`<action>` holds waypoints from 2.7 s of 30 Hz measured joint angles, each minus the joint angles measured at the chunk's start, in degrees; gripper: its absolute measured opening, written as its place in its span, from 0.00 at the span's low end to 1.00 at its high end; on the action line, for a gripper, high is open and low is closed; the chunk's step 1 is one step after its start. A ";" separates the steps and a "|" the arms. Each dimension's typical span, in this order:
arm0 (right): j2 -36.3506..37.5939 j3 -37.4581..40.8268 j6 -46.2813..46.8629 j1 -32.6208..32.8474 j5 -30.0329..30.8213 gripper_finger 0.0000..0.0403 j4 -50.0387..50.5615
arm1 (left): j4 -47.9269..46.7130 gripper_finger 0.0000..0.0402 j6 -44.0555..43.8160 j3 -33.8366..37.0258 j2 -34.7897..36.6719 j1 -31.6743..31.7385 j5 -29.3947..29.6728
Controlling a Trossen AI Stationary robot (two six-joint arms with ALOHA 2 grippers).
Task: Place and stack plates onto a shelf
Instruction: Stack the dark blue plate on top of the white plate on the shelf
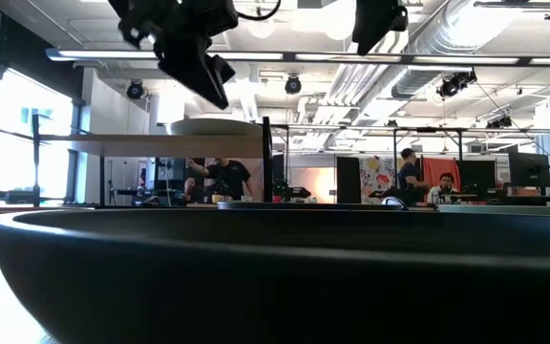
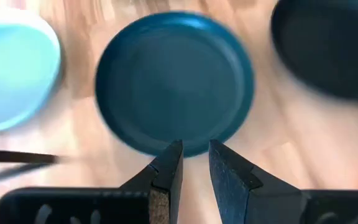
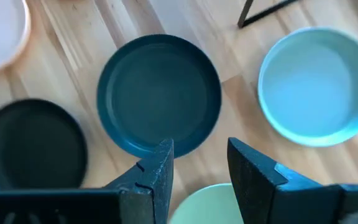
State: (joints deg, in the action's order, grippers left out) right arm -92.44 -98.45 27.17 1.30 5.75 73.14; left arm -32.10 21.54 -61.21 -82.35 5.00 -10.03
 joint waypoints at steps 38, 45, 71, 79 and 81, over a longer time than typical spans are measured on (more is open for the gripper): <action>-1.68 0.07 32.39 17.35 5.50 0.32 1.03 | 5.75 0.17 20.74 -0.02 -10.48 -7.82 9.24; -1.68 0.07 32.40 17.51 5.61 0.32 1.09 | 6.39 0.16 19.25 0.00 -12.02 -8.73 10.70; -1.66 0.04 33.47 17.57 6.15 0.32 0.96 | 7.61 0.23 22.58 0.00 -16.60 -12.93 15.17; -1.66 0.04 34.11 17.62 6.15 0.32 0.97 | 7.58 0.22 22.18 -0.04 -17.53 -12.98 13.49; -1.66 0.04 34.13 17.64 6.15 0.32 0.98 | 6.89 0.22 22.21 -0.04 -18.55 -13.11 13.49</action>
State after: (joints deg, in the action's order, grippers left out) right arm -94.11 -98.41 61.31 18.94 11.90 74.13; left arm -25.21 43.75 -61.25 -100.91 -8.10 3.47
